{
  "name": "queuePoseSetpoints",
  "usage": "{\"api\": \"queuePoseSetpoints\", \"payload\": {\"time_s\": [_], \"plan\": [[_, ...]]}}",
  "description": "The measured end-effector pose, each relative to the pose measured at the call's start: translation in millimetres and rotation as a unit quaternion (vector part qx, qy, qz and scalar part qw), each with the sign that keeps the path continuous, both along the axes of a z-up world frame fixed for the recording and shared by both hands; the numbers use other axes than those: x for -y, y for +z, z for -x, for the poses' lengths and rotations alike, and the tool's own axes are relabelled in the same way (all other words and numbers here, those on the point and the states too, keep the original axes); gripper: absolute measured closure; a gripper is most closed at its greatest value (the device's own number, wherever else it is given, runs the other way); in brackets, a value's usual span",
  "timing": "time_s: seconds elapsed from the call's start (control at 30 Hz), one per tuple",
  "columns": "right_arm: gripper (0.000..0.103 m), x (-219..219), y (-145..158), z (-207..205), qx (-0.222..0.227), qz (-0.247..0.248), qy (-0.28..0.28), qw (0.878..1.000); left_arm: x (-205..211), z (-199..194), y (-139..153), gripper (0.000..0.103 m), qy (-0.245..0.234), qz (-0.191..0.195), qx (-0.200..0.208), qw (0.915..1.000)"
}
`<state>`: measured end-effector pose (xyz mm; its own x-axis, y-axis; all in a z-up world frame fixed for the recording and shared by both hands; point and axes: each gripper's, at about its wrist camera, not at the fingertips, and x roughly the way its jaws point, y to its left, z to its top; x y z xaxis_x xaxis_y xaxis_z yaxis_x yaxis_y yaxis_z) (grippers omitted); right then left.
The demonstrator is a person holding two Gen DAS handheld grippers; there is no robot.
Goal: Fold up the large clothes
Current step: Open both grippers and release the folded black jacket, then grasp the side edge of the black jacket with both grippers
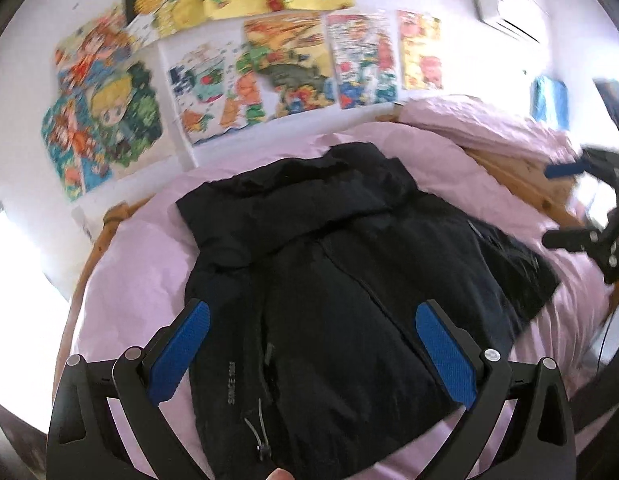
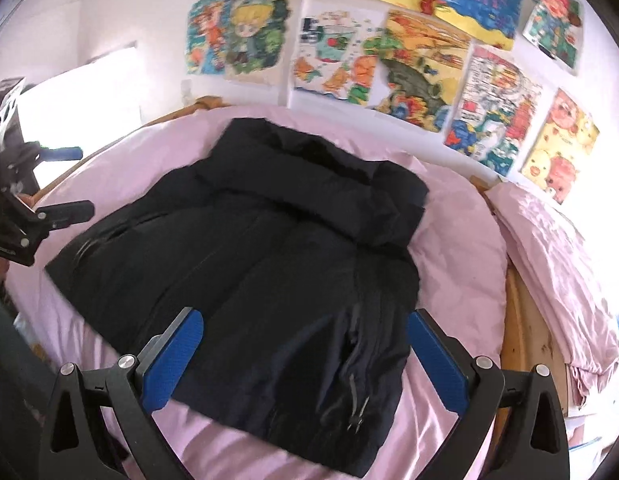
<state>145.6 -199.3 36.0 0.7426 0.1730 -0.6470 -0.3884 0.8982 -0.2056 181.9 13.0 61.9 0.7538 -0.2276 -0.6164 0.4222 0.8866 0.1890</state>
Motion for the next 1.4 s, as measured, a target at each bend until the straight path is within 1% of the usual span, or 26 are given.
{"api": "queuePoseSetpoints", "payload": {"time_s": [0.17,0.3,0.4,0.5,0.63,0.77,0.9,0.97,1.03,1.1,1.17,1.23,1.4], "plan": [[0.0,-12.8,-12.7,11.8,-0.005,0.02,0.04,0.999,13.5,18.5,-22.1,0.001,-0.046,-0.031,0.01,0.9984],[0.0,-17.8,-30.4,11.9,-0.03,0.034,0.06,0.997,20.0,19.4,-46.1,0.001,-0.065,-0.056,-0.004,0.9963],[0.0,-19.5,-45.8,10.9,-0.058,0.051,0.068,0.995,20.3,18.4,-62.9,0.001,-0.075,-0.074,-0.018,0.9943],[0.0,-20.8,-65.2,9.0,-0.096,0.074,0.07,0.99,18.9,19.9,-73.8,0.001,-0.076,-0.084,-0.027,0.9932],[0.0,-21.5,-90.2,5.9,-0.144,0.093,0.075,0.982,14.7,20.5,-89.8,0.001,-0.072,-0.101,-0.05,0.991],[0.0,-24.2,-108.8,3.1,-0.172,0.121,0.076,0.975,12.1,22.0,-104.1,0.001,-0.063,-0.117,-0.068,0.9888],[0.0,-26.6,-117.0,2.0,-0.186,0.137,0.077,0.97,5.6,21.7,-113.0,0.002,-0.061,-0.121,-0.083,0.9872],[0.0,-27.3,-119.8,0.5,-0.191,0.146,0.077,0.968,3.9,23.0,-116.2,0.002,-0.07,-0.133,-0.086,0.9849],[0.0,-27.7,-124.1,0.7,-0.191,0.164,0.081,0.964,1.3,27.7,-120.6,0.001,-0.097,-0.148,-0.096,0.9795],[0.0,-30.6,-129.0,1.8,-0.187,0.186,0.086,0.961,0.6,34.0,-124.4,0.001,-0.115,-0.165,-0.09,0.9753],[0.0,-30.4,-133.9,2.9,-0.187,0.201,0.092,0.957,-0.6,38.0,-129.6,0.001,-0.124,-0.181,-0.086,0.9719],[0.0,-31.5,-137.9,3.9,-0.19,0.206,0.096,0.955,-1.7,39.2,-134.9,0.001,-0.129,-0.188,-0.089,0.9696],[0.0,-35.3,-148.3,6.1,-0.189,0.24,0.11,0.946,-2.1,39.8,-147.5,0.001,-0.145,-0.205,-0.107,0.962]]}}
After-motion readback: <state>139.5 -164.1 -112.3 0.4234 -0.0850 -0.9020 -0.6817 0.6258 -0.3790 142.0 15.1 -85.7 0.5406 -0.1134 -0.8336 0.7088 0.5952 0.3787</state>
